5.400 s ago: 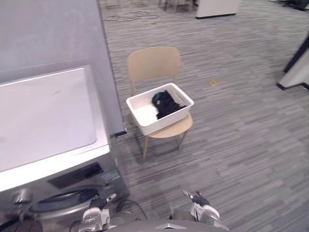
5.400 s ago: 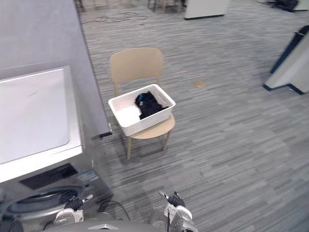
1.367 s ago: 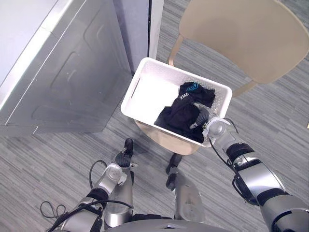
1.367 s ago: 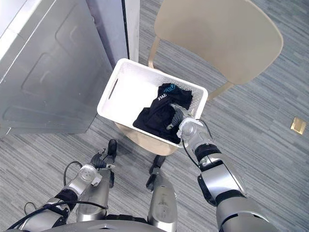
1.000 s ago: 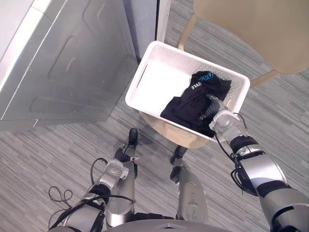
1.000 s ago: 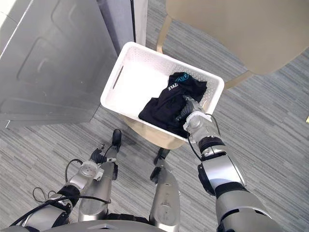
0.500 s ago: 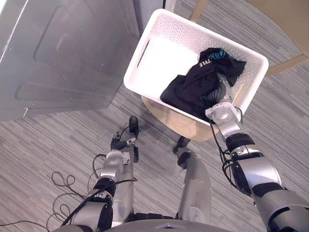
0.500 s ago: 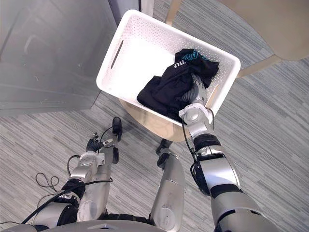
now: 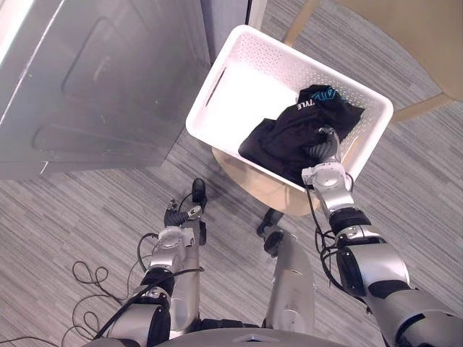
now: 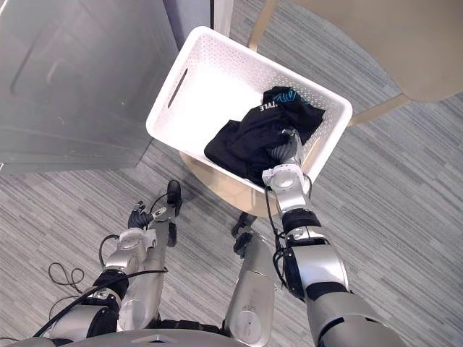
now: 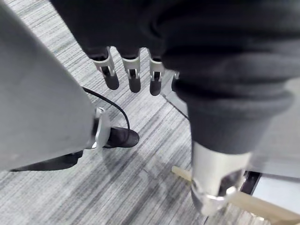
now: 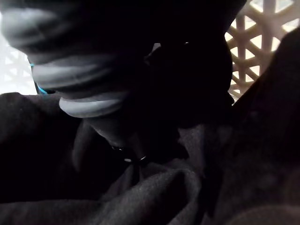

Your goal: Pick up the laundry basket with both hands and put the clothes into the washing machine.

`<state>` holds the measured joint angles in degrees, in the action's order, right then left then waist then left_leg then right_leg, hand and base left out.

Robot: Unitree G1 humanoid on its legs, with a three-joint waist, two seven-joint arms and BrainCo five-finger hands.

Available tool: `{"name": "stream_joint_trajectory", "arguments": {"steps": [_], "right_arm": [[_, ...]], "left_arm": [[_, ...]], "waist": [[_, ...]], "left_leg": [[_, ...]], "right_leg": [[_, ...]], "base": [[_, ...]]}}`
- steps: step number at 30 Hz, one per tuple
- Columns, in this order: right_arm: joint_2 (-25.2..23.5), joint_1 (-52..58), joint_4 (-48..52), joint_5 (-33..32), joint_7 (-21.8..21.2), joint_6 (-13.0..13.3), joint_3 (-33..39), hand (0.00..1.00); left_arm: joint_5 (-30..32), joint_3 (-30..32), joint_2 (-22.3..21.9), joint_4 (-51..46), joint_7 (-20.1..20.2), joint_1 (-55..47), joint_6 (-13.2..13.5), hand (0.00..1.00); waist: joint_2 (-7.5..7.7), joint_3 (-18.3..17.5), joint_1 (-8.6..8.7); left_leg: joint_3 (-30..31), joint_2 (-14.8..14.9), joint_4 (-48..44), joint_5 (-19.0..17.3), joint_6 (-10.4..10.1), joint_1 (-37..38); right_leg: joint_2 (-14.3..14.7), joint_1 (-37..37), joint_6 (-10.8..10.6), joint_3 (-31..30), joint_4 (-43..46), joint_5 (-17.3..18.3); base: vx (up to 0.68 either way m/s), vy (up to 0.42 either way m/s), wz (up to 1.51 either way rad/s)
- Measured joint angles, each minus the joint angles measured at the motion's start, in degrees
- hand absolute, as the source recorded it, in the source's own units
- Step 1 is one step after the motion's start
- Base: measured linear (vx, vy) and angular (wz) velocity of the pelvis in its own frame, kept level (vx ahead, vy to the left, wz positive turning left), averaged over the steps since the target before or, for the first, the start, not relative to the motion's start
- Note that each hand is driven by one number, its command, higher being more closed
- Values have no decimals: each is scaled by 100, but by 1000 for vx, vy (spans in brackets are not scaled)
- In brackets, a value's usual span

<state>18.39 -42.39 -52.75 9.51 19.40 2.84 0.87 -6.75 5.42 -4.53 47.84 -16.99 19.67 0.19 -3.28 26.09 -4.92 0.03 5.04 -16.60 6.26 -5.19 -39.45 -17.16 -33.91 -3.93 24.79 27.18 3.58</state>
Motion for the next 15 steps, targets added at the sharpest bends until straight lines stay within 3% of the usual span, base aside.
{"name": "stream_joint_trajectory", "arguments": {"steps": [5, 9, 11, 15], "right_arm": [[-115, 14, 2, -431, 3, 39, 180, 100], [-411, 20, 2, -1838, 65, 245, 674, 100], [-593, 15, 3, -3109, 115, 528, 999, 100], [-834, -20, 17, -4749, 46, 899, 1335, 100]], "left_arm": [[5, 4, 3, -56, -9, -38, 15, 0], [-214, 86, -2, -54, -30, -93, 15, 0], [-326, 135, -25, -54, -65, -98, 14, 0], [-496, 269, -75, -28, -129, -105, 13, 0]], "waist": [[35, -18, 0], [138, -73, 2], [174, -92, -5], [186, -98, -7]], "left_leg": [[-29, -1, 0, -19, -26, 0], [-48, 0, 4, -15, -20, -1], [-47, 0, -7, -14, -14, 0], [-43, 0, -7, -20, -14, 22]], "right_leg": [[-19, 1, 2, 1, 1, 1], [-26, 2, 1, 4, -7, 1], [-29, 13, 1, 16, -10, 1], [-34, 49, 1, 32, -10, 1]], "base": [[0, 0, 0], [0, 0, 0], [16, -9, 1], [0, 0, 0]]}}
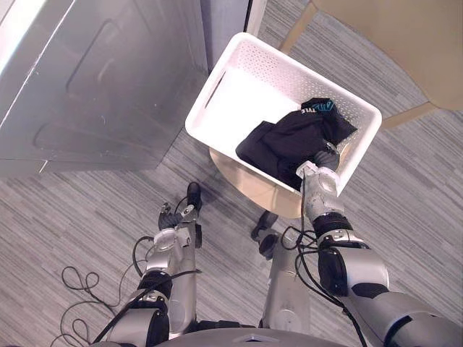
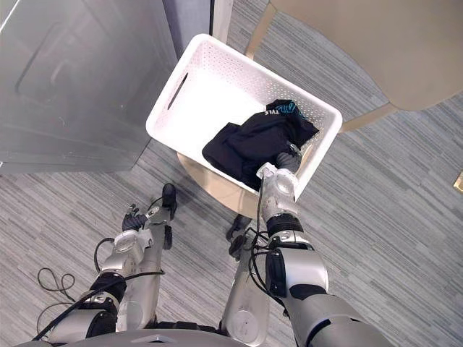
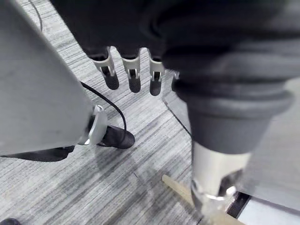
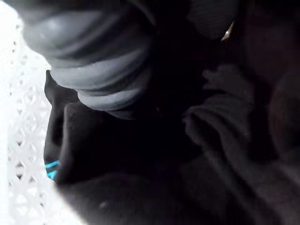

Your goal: Pick up the laundry basket with both hands and put the clothes into the washing machine.

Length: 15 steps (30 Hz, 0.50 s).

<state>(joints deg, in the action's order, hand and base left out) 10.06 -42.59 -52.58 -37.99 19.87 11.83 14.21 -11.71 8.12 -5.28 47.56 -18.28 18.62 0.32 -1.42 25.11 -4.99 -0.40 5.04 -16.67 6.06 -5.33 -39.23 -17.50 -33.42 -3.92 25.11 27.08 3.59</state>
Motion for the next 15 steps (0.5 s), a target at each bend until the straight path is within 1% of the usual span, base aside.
{"name": "stream_joint_trajectory", "arguments": {"steps": [1, 3, 6, 8, 10, 13, 15], "right_arm": [[-49, -3, -1, -211, -6, 45, 18, 100], [-232, -39, -5, -923, -63, 119, 58, 100], [-417, -54, 0, -1652, -109, 219, 60, 100], [-578, -50, 20, -2022, -102, 304, 50, 100], [-787, -44, 196, -2293, -83, 346, 52, 100], [-1242, -40, 697, -2701, -39, 440, 29, 100], [-1369, -38, 860, -2754, -13, 462, 2, 100]], "left_arm": [[-47, 24, -3, 29, 0, 0, 0, 0], [-165, 78, -39, 68, 1, -34, -5, 0], [-178, 74, -60, 151, 4, -37, -19, 0], [-242, 73, -66, 158, 5, -66, -19, 0], [-289, 63, -70, 156, 8, -108, -19, 0], [-327, -13, -67, 153, 9, -202, -19, 0], [-328, -62, -66, 150, 10, -235, -18, 0]], "waist": [[0, 0, 0], [0, 0, 3], [0, 0, 12], [0, 0, 10], [0, 0, 3], [-1, 0, -8], [-3, -1, -11]], "left_leg": [[0, 0, 2, -2, 0, 15], [-14, 6, 1, -13, 5, 61], [-172, 60, 77, -4, 14, 188], [-279, 105, 97, 10, 29, 283], [-278, 101, 102, 20, 41, 377], [-252, 90, 191, 60, 46, 603], [-228, 84, 194, 57, 46, 681]], "right_leg": [[-1, 16, 0, 3, -1, 0], [-5, 66, 2, 13, -2, 4], [-36, 191, -13, 56, 0, 26], [-46, 291, -28, 79, 0, 52], [-51, 384, -33, 90, -6, 69], [-62, 596, -45, 151, -7, 118], [-70, 705, -48, 196, -4, 147]], "base": [[0, 0, 0], [0, 0, 0], [23, -20, 9], [37, -30, 10], [52, -27, 4], [50, -29, 7], [41, -26, 13]]}}
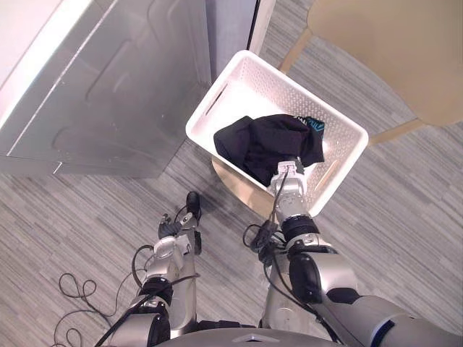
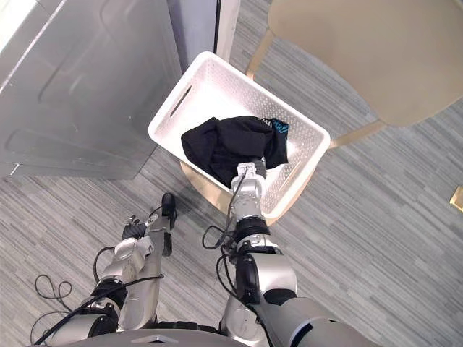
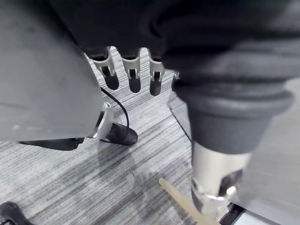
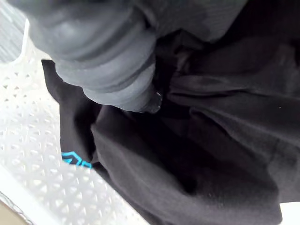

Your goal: Pick up the laundry basket with both hands and put the clothes into the washing machine.

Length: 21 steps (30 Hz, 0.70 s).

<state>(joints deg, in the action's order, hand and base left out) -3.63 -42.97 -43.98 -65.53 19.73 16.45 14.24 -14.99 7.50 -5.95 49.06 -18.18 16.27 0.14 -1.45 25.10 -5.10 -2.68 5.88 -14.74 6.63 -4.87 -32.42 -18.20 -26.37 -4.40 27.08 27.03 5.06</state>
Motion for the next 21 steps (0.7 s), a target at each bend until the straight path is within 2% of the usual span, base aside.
{"name": "stream_joint_trajectory", "arguments": {"steps": [4, 10, 16, 21], "right_arm": [[-266, 26, 726, -61, 53, 167, -258, 100], [-281, 230, 1768, -60, 61, 361, -513, 100], [-338, 739, 2828, -50, 76, 531, -942, 100], [-443, 1374, 3453, 54, 16, 591, -1241, 100]], "left_arm": [[-2, -147, 37, 19, 18, -115, -7, 0], [8, -393, 149, 9, 31, -444, -10, 0], [9, -479, 348, 74, 221, -713, -5, 0], [67, -87, 486, 474, 264, -1073, -16, 0]], "waist": [[0, 0, -11], [2, -2, -71], [5, -50, -60], [84, -717, -63]], "left_leg": [[83, -72, 152, 4, -14, 395], [116, -187, 395, 67, -72, 866], [211, -307, 714, 105, -92, 1558], [259, -334, 1302, 238, -132, 2147]], "right_leg": [[-71, 432, -37, 142, 10, 113], [-182, 862, -126, 235, 6, 212], [-274, 1554, -221, 411, -83, 331], [-231, 2022, -311, 536, -364, 390]], "base": [[41, -14, 18], [44, 1, 13], [56, -17, 14], [64, -58, 5]]}}
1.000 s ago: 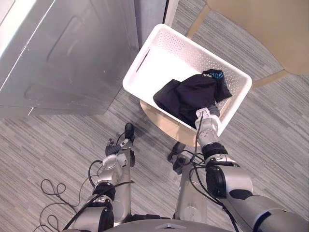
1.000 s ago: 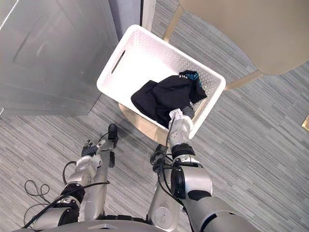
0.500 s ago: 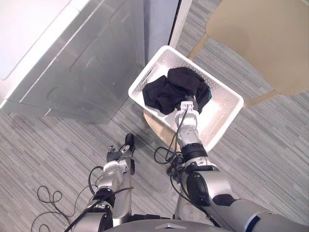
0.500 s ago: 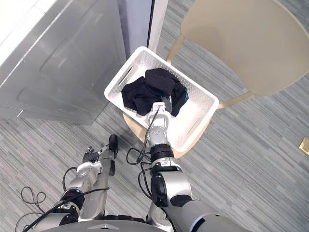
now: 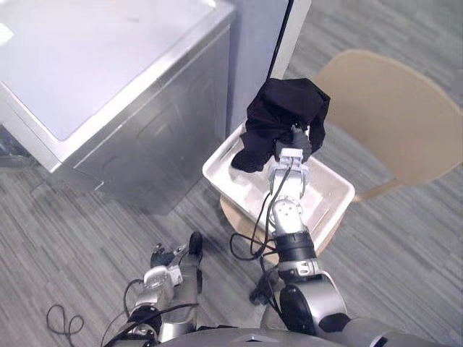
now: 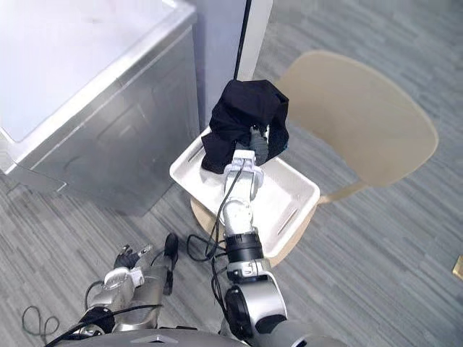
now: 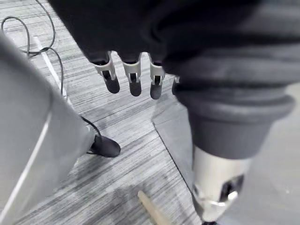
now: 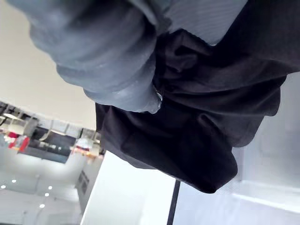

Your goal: Pick up the laundry basket with both hands and put the clothes into the washing machine.

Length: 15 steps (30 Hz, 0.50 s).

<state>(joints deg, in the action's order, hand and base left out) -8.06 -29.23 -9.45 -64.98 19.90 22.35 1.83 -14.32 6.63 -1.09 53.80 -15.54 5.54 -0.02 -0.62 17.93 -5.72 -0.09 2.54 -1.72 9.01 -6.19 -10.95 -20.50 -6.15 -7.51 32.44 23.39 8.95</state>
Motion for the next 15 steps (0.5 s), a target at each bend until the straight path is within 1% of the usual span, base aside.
{"name": "stream_joint_trajectory", "arguments": {"steps": [1, 4, 6, 7, 9, 11, 13, 15], "right_arm": [[-3, 83, 10, 9, -36, 2, 1, 100], [-7, 281, 163, 12, -73, 3, 14, 100], [-1, 323, 193, 17, -132, 5, 75, 100], [23, 346, 192, 20, -209, 7, 148, 100], [78, 349, 190, 34, -249, 16, 176, 100], [114, 344, 188, 206, -315, 17, 200, 100], [144, 339, 188, 242, -362, 16, 297, 100], [240, 338, 188, 244, -366, 28, 424, 100]], "left_arm": [[11, 148, 46, 87, 17, -107, 0, 0], [114, 477, 146, 299, 72, -311, -34, 0], [169, 811, 185, 511, 98, -484, -117, 0], [189, 1119, 195, 584, 94, -573, -149, 0], [222, 1386, 276, 660, 95, -759, -210, 0], [222, 1722, 307, 842, 95, -987, -277, 0], [221, 1924, 306, 875, 97, -1104, -327, 0], [208, 2366, 312, 864, 94, -1198, -336, 0]], "waist": [[19, -165, 1], [29, -420, 6], [47, -543, 2], [63, -670, -10], [113, -872, -57], [165, -1007, -83], [168, -1079, -128], [150, -1206, -225]], "left_leg": [[3, 1, 108, 16, -11, 117], [64, 22, 281, 45, -42, 324], [155, 36, 386, 61, -65, 504], [189, 51, 449, 72, -75, 578], [225, 89, 497, 77, -84, 640], [292, 119, 536, 76, -83, 766], [303, 137, 566, 72, -88, 813], [303, 204, 590, 73, -88, 819]], "right_leg": [[17, 83, -19, 22, -50, 13], [91, 321, -34, 133, -211, 17], [166, 546, -59, 184, -355, 16], [220, 683, -82, 264, -469, 2], [329, 806, -110, 278, -654, -28], [439, 998, -121, 303, -863, -70], [500, 1047, -115, 311, -971, -100], [597, 1107, -98, 309, -1118, -164]], "base": [[74, -71, 2], [83, -96, 9], [65, -79, 13], [49, -68, 14], [66, -95, 8], [46, -84, 2], [-12, -47, 0], [-30, -47, -4]]}}
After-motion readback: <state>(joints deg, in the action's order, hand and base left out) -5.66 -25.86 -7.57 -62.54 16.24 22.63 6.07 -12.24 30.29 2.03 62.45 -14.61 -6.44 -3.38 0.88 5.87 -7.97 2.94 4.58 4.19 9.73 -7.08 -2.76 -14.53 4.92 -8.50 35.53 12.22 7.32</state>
